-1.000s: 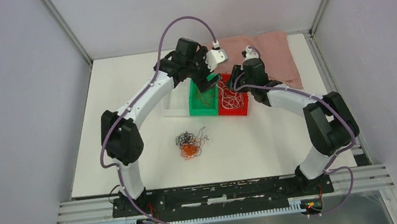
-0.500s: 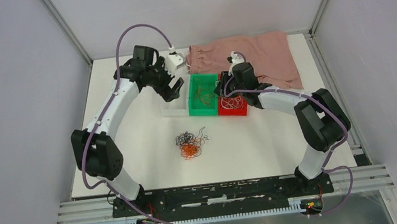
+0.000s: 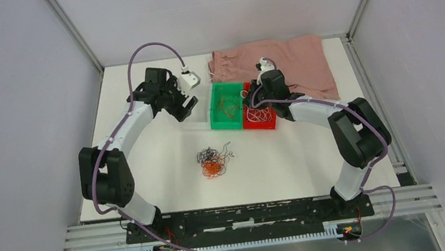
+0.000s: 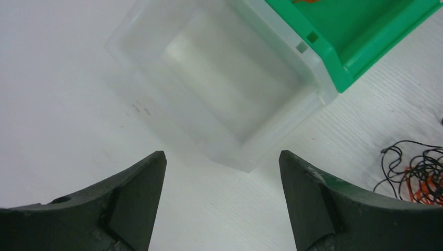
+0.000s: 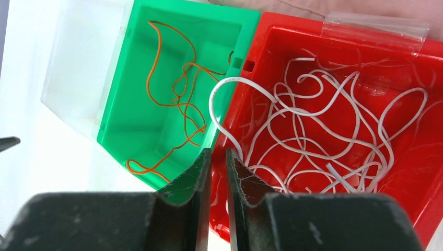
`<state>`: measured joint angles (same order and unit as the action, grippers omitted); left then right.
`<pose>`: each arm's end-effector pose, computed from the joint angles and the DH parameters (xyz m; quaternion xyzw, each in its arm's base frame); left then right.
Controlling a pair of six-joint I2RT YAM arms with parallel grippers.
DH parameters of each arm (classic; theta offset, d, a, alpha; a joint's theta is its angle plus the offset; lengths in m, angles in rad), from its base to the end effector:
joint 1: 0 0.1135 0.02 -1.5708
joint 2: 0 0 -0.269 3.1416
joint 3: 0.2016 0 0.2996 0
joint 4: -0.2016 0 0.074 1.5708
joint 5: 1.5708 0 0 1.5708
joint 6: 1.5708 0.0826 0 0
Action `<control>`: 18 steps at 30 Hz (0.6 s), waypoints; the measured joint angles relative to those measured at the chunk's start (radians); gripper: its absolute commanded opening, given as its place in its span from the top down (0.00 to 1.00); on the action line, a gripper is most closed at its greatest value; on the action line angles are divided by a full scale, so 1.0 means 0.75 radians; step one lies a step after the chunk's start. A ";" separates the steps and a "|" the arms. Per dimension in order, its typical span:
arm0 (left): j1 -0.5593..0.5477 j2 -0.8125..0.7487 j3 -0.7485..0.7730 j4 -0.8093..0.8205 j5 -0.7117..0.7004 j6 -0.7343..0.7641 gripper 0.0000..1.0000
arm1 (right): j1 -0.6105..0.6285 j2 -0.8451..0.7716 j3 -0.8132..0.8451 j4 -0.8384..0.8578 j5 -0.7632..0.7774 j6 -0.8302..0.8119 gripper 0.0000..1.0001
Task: Untangle the cables
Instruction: Untie the cable.
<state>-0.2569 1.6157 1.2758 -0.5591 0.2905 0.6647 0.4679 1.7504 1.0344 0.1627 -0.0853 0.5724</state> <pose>0.4042 -0.1306 0.2211 0.4581 0.8155 -0.0678 0.3471 0.4090 0.2146 0.1486 0.0248 0.8725 0.2742 0.4038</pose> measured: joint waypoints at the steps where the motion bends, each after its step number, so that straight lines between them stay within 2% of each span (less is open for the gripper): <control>1: 0.002 0.002 -0.002 0.028 -0.006 0.001 0.15 | -0.003 0.000 0.000 0.001 0.004 0.001 0.83; 4: 0.007 0.015 -0.013 0.100 -0.034 0.003 0.15 | -0.008 0.000 0.000 0.004 0.006 0.012 0.85; 12: 0.017 0.064 -0.099 0.209 -0.078 0.047 0.18 | -0.063 0.028 -0.040 0.132 -0.069 0.108 0.70; 18: 0.018 0.100 -0.128 0.243 -0.107 0.099 0.22 | -0.111 0.066 -0.074 0.252 -0.151 0.207 0.69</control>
<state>-0.2436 1.6909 1.1801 -0.3767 0.2104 0.7387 0.3843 1.8000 0.9787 0.3519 -0.1982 0.7277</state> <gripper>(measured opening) 0.795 0.304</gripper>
